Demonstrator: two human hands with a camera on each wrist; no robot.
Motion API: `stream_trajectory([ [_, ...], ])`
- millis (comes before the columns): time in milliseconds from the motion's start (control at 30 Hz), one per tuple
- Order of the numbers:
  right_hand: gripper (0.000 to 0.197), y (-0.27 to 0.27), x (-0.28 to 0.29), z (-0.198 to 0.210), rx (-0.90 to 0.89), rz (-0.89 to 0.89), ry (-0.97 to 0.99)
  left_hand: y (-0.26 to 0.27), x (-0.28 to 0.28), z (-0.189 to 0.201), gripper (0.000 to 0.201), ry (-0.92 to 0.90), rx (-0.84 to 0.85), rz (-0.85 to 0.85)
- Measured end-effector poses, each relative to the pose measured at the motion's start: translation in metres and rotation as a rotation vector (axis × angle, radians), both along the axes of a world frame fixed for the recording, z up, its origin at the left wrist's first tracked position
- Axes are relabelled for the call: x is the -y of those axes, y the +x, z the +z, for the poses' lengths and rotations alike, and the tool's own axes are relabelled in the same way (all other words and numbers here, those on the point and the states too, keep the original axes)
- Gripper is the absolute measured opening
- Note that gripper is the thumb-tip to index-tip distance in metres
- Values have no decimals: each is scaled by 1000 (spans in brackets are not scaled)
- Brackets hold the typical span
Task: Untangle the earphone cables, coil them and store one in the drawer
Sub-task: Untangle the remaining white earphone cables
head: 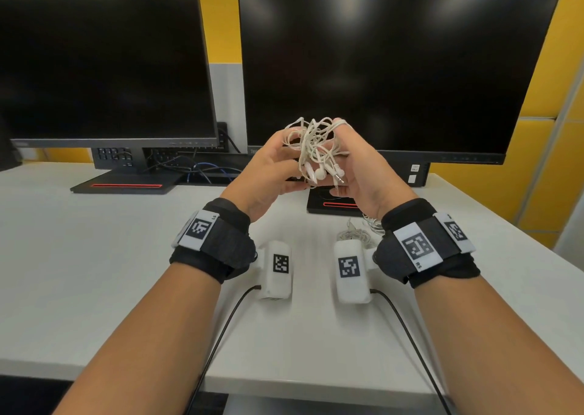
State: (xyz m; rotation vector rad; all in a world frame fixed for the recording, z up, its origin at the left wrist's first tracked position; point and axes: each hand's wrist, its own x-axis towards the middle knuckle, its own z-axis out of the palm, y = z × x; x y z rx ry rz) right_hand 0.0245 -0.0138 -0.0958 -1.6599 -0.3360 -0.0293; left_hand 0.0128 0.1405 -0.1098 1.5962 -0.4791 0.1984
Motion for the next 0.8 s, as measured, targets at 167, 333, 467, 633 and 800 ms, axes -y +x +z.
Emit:
stream_trajectory([
  [167,45,-6,-1,0,35,114,-86,0,-1,0,23,56,85,111],
  [333,24,-8,-2,-1,62,127,-88,-1,0,0,6,88,114,142],
  [467,23,-3,-6,-3,59,52,-71,2,-1,-2,11,36,61,78],
  [633,24,9,2,-9,105,-128,38,5,-2,-4,21,-15,77,137],
  [800,19,10,1,-6,164,-155,5,13,-4,-8,16,-75,62,360],
])
